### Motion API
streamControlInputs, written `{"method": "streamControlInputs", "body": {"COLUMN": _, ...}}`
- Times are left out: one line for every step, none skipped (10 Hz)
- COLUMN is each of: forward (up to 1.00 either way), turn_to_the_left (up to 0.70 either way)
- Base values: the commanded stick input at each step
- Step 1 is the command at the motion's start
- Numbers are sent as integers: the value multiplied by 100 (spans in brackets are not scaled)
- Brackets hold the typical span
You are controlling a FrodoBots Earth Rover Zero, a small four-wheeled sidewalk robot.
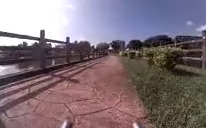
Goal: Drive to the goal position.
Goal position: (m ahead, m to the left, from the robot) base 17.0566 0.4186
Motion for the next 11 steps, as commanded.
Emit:
{"method": "streamControlInputs", "body": {"forward": 50, "turn_to_the_left": 0}}
{"method": "streamControlInputs", "body": {"forward": 50, "turn_to_the_left": 0}}
{"method": "streamControlInputs", "body": {"forward": 50, "turn_to_the_left": 0}}
{"method": "streamControlInputs", "body": {"forward": 50, "turn_to_the_left": 0}}
{"method": "streamControlInputs", "body": {"forward": 50, "turn_to_the_left": 0}}
{"method": "streamControlInputs", "body": {"forward": 50, "turn_to_the_left": 0}}
{"method": "streamControlInputs", "body": {"forward": 50, "turn_to_the_left": 0}}
{"method": "streamControlInputs", "body": {"forward": 50, "turn_to_the_left": 0}}
{"method": "streamControlInputs", "body": {"forward": 50, "turn_to_the_left": 0}}
{"method": "streamControlInputs", "body": {"forward": 50, "turn_to_the_left": 0}}
{"method": "streamControlInputs", "body": {"forward": 50, "turn_to_the_left": 0}}
